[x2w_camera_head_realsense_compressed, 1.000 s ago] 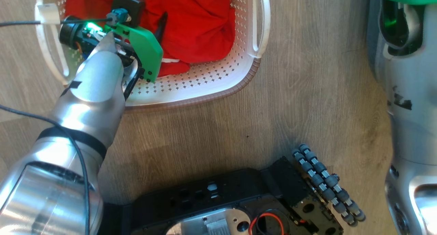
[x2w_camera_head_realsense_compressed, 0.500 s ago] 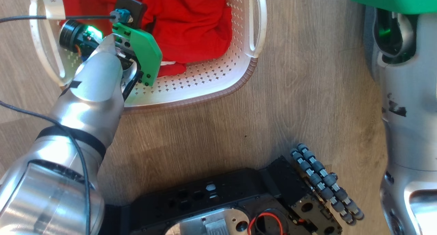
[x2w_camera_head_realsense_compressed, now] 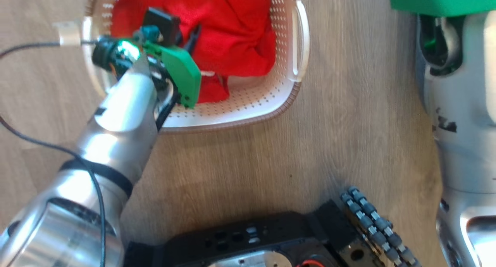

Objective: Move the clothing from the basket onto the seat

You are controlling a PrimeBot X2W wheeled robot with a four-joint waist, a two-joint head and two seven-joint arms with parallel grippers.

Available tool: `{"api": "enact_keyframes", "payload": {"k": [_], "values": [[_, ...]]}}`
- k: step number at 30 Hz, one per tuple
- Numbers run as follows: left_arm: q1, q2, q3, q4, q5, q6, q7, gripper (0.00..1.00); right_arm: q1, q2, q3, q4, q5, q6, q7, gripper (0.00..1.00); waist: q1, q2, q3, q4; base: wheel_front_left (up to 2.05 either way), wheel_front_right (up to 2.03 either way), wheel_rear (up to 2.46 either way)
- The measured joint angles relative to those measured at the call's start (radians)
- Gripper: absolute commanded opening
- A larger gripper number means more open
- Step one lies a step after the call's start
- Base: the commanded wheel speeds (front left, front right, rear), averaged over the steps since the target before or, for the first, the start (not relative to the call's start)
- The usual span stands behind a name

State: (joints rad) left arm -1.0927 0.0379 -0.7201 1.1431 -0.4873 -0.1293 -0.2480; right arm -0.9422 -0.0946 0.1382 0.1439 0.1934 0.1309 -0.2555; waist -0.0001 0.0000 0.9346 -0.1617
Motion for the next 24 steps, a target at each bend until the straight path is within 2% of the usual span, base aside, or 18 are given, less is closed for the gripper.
{"api": "enact_keyframes", "payload": {"k": [7, 24], "values": [[0.095, 0.000, 0.030, -0.099, -0.040, 0.000, 0.000, 0.00, 0.077, -0.031, 0.022, 0.080, 0.004, 0.000, 0.000, 1.00, -0.0001, 0.0000, -0.152, 0.050, 0.00, 0.00, 0.00], [0.334, 0.000, 0.186, -0.255, -0.003, 0.000, 0.000, 0.00, 0.271, -0.044, 0.067, 0.225, 0.063, 0.000, 0.000, 1.00, -0.0001, 0.0000, -0.503, 0.117, 0.00, 0.00, 0.00]]}}
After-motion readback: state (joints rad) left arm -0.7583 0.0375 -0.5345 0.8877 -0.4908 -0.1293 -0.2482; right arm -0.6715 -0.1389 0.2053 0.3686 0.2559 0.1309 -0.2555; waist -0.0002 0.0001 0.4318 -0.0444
